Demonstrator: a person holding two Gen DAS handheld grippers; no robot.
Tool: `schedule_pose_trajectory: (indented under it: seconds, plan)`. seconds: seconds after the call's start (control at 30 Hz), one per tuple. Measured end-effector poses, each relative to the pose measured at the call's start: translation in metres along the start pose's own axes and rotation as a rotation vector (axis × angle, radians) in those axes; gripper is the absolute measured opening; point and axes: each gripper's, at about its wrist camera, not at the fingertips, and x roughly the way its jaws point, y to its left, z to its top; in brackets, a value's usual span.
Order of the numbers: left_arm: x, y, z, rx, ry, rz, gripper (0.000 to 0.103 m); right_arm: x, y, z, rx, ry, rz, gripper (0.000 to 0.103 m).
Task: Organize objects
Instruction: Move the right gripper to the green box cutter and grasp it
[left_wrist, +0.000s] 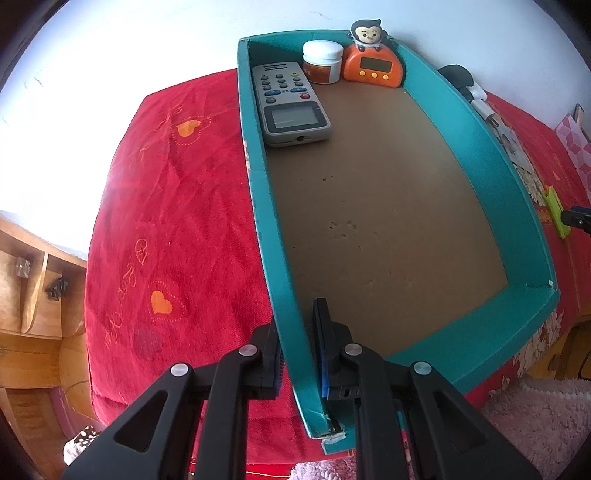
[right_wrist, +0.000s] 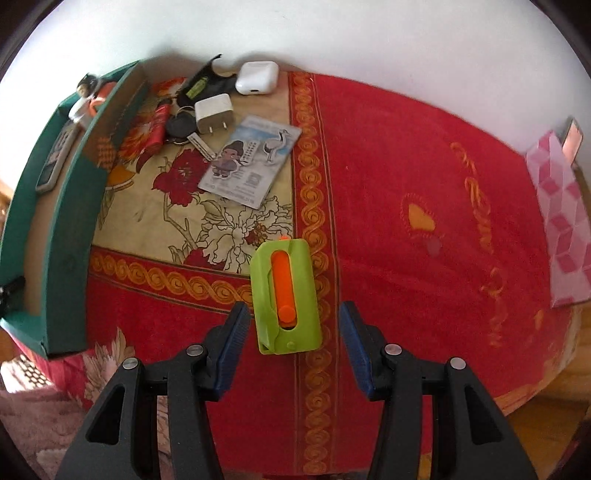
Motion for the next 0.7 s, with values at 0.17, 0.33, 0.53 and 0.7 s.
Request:
schedule_pose_trajectory:
  seconds: [0.17,0.33,0.53,0.7]
  plan:
    - [-0.001,0.001,0.0,0.009,-0.002,-0.01,0.012,0.011,0.0,0.001,0.051,0.013,0.023,0.051]
    - [-0.002,0.001,0.0,0.011,0.001,-0.008,0.012,0.018,0.003,-0.004,0.068,-0.001,0.015,0.051]
    - [-0.001,-0.002,0.001,0.044,0.0,-0.009,0.013,0.018,-0.001,-0.008,0.085,-0.01,0.012,0.052]
    - [-0.001,-0.003,0.002,0.069,0.006,-0.015,0.015,0.018,0.003,-0.007,0.089,-0.036,0.01,0.051]
